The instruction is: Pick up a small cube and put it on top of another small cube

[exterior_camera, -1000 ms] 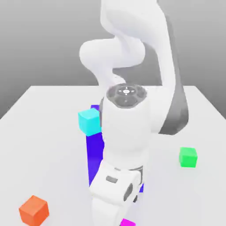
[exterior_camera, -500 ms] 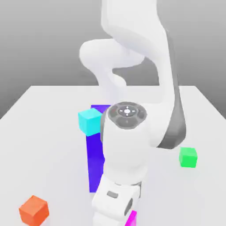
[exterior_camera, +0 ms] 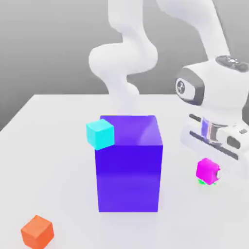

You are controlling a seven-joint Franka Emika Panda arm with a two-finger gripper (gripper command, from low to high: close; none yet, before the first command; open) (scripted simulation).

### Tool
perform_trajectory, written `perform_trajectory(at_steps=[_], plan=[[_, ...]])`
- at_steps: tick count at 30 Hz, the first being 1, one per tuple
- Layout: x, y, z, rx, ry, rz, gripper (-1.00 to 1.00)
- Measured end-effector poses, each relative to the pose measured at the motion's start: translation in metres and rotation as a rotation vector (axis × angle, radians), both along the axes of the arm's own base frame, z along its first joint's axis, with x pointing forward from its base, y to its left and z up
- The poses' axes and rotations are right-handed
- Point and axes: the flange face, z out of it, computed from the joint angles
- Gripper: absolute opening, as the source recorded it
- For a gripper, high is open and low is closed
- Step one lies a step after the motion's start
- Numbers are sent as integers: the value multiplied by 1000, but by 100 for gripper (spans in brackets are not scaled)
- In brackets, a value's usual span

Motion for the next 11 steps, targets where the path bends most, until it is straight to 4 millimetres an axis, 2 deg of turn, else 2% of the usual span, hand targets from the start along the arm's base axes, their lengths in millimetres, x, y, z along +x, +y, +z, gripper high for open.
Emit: perform_trajectory(at_steps=[2,3,5,8,9,11], plan=[[-29,5,0,1,-12,180,-100],[-41,7,-7,1,-18,257,-100],[-50,8,-23,1,-23,318,-100],[-53,7,-51,1,-25,331,-100],[-53,6,-56,1,-25,333,100],[-53,6,-56,1,-25,333,100]])
